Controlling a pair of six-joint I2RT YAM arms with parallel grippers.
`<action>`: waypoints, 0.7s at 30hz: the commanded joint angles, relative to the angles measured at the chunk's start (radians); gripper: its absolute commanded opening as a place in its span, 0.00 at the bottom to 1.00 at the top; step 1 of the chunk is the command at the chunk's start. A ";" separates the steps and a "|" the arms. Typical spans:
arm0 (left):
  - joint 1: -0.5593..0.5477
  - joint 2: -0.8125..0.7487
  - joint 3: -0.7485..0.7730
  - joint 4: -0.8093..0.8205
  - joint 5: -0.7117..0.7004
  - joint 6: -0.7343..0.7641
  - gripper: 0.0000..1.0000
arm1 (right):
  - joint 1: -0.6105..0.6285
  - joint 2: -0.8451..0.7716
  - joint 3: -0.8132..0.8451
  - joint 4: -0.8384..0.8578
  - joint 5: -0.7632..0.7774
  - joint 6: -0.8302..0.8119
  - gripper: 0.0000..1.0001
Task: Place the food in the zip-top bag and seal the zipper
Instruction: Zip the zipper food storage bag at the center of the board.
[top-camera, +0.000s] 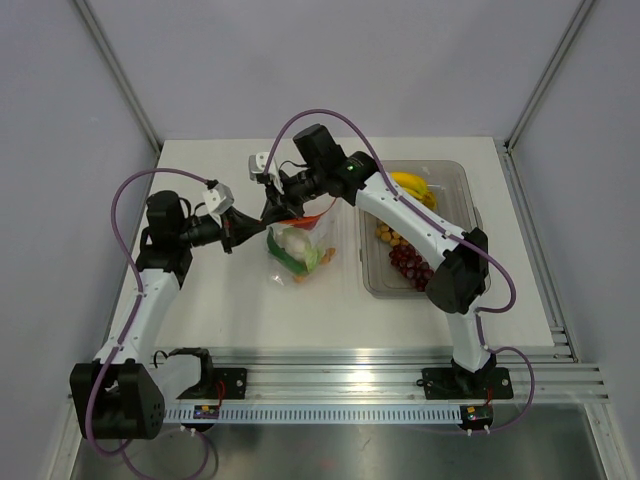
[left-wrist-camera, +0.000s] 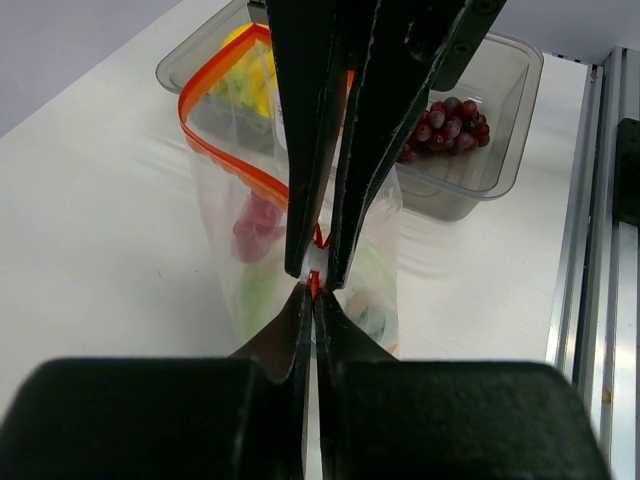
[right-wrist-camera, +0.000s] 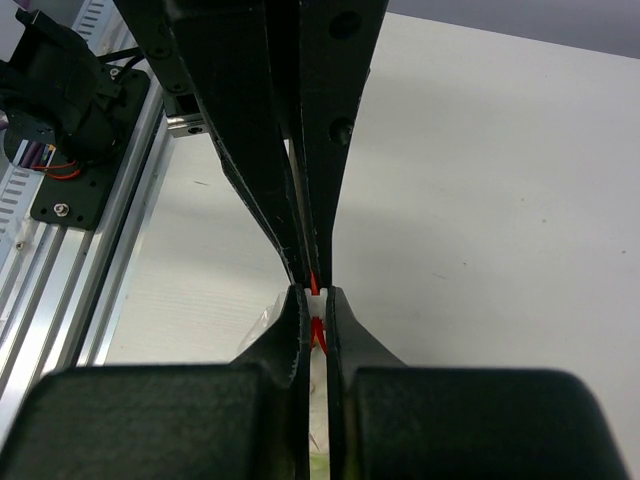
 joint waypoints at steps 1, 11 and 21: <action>-0.003 -0.010 0.012 0.067 0.007 0.000 0.00 | 0.007 -0.051 0.036 -0.002 -0.022 -0.015 0.00; -0.002 -0.056 -0.010 0.092 -0.124 -0.018 0.00 | -0.020 -0.070 0.022 -0.058 -0.003 -0.052 0.00; 0.000 -0.076 -0.013 0.138 -0.269 -0.069 0.00 | -0.068 -0.125 -0.051 -0.062 0.032 -0.067 0.00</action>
